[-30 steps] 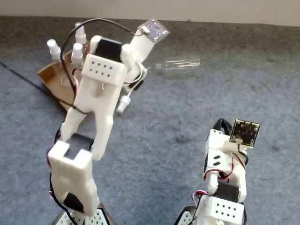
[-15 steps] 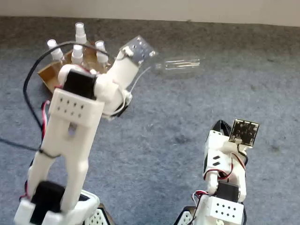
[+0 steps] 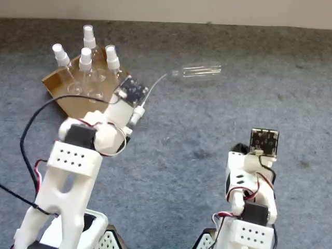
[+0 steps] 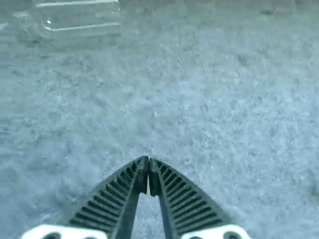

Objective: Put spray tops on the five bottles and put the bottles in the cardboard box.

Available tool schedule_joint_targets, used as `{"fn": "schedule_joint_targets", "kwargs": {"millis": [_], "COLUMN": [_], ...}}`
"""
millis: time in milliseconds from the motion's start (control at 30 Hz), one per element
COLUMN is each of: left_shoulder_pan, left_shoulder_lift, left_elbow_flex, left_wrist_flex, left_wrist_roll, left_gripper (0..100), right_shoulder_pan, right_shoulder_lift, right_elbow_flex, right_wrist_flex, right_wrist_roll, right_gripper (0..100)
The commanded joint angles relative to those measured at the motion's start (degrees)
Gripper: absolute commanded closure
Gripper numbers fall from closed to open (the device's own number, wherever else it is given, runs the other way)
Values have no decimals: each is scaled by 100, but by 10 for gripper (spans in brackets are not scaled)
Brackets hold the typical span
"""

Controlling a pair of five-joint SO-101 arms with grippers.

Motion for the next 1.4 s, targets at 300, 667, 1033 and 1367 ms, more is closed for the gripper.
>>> {"fn": "schedule_joint_targets", "kwargs": {"millis": [300,667,1033,1367], "left_shoulder_pan": [-101,13,22,22], "left_shoulder_lift": [-1165,-1938,-1982,-1982], "left_elbow_flex": [1815,2448,3055,3055], "left_wrist_flex": [-1723,-1767,-2611,-2611], "left_wrist_roll": [993,993,976,967], "left_gripper": [969,968,968,968], "right_shoulder_pan": [-541,-1156,-1279,-1675], "right_shoulder_lift": [2756,6343,9262,11591], "right_elbow_flex": [-2809,-5059,-7090,-9200], "right_wrist_flex": [-312,-1657,-3204,-3653], "right_wrist_roll": [123,123,149,123], "right_gripper": [995,995,995,995]}}
